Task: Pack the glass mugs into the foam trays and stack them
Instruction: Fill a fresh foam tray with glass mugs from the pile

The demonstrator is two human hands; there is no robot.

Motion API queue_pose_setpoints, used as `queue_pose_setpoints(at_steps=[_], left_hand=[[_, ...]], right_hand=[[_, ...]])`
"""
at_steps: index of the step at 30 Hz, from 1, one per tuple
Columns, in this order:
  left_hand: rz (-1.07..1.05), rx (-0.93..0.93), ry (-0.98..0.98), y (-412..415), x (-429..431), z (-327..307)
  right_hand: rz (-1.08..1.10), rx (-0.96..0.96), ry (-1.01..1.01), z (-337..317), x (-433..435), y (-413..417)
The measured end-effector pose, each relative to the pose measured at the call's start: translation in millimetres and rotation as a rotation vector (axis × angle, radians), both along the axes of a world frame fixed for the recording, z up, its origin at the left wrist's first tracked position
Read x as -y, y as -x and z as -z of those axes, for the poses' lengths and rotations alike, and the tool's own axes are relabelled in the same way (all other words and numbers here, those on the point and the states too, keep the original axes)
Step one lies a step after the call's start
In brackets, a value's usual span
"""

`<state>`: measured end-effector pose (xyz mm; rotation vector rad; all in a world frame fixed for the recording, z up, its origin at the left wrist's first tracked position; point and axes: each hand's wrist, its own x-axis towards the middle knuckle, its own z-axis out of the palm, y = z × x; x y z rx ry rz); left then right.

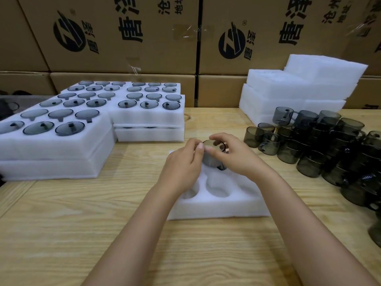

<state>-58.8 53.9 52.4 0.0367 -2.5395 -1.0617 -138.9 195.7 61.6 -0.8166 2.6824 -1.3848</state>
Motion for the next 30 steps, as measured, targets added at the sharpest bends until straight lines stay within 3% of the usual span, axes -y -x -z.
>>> queue_pose_setpoints(at_steps=[3, 5, 7, 11, 18, 21, 25, 30], left_hand=[[-0.071, 0.08, 0.096, 19.3, -6.6, -11.9], [-0.108, 0.16, 0.245, 33.3, -14.3, -14.2], [-0.156, 0.206, 0.276, 40.9, -23.8, -11.8], [-0.317, 0.189, 0.31, 45.7, -37.2, -5.4], [-0.361, 0.109, 0.509, 43.7, -45.6, 9.3], [-0.359, 0.151, 0.494, 43.0, -45.7, 12.7], [-0.294, 0.325, 0.456, 40.4, -43.1, 13.7], [-0.177, 0.476, 0.423, 43.4, -36.3, 8.5]], right_hand=[[0.049, 0.082, 0.037, -9.5, 4.9, 9.6], [-0.004, 0.124, -0.059, -13.4, 11.0, 15.8], [-0.07, 0.156, -0.141, -14.6, 15.9, 21.1], [-0.153, 0.18, -0.179, -20.0, 13.0, 29.3], [-0.267, 0.087, -0.314, -18.8, 6.8, 39.8], [-0.284, 0.056, -0.387, -16.4, 8.2, 40.2], [-0.324, 0.23, -0.278, 2.2, 6.9, 36.2], [-0.224, -0.006, -0.701, 11.1, 8.9, 42.4]])
